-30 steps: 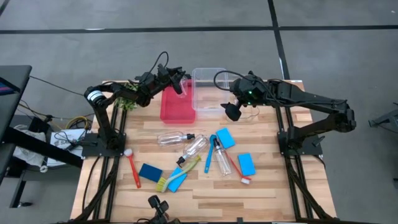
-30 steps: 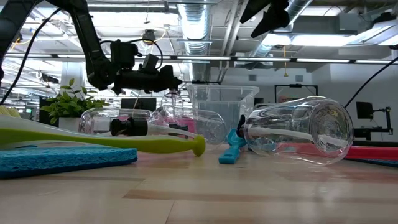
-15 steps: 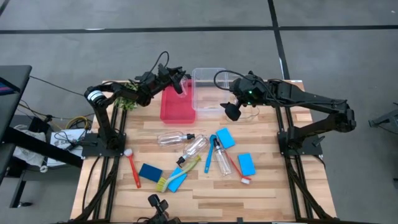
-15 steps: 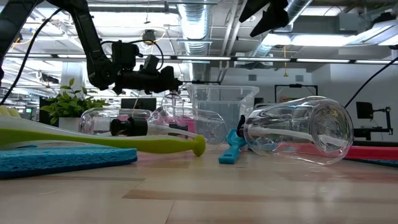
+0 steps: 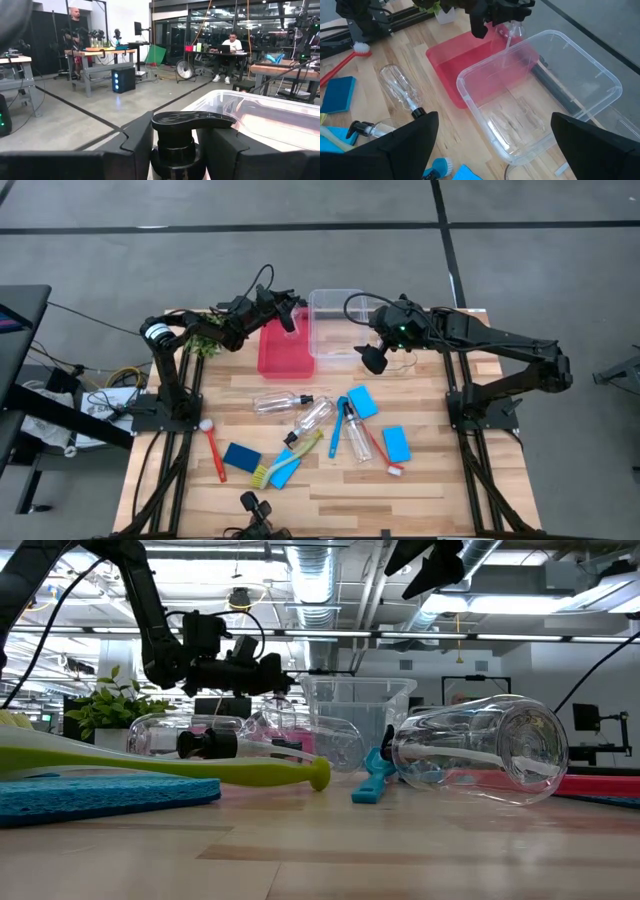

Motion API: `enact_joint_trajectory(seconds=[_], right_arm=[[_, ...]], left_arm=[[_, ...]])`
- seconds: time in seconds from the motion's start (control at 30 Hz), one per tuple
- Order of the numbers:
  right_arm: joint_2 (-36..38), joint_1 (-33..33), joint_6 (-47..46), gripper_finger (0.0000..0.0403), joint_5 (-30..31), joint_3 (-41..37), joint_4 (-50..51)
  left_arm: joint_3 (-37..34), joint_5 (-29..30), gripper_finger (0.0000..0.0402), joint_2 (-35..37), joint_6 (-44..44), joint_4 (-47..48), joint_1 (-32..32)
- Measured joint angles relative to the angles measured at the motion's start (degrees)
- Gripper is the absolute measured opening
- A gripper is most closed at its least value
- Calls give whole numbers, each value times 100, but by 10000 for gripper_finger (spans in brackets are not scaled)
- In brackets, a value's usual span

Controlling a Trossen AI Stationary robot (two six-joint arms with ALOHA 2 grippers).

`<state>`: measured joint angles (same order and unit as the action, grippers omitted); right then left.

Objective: Pick & Place Kitchen Sink Supplies
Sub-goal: Put the top right transparent dishwashing liquid dispenser into the red bin

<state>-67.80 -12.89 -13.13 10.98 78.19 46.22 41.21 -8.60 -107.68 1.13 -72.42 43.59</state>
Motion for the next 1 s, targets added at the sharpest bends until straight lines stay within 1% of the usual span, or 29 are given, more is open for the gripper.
enact_joint_trajectory(seconds=[0.5, 0.8, 1.0], right_arm=[[0, -1, 17, 379, -2, 0, 2], [1, -1, 15, 379, -11, 0, 2], [1, 1, 15, 379, -42, 0, 2]], left_arm=[[0, 0, 208, 0, -11, 42, 0], [0, -2, 210, 0, -11, 65, -17], [0, -68, 210, 0, -54, 271, -96]])
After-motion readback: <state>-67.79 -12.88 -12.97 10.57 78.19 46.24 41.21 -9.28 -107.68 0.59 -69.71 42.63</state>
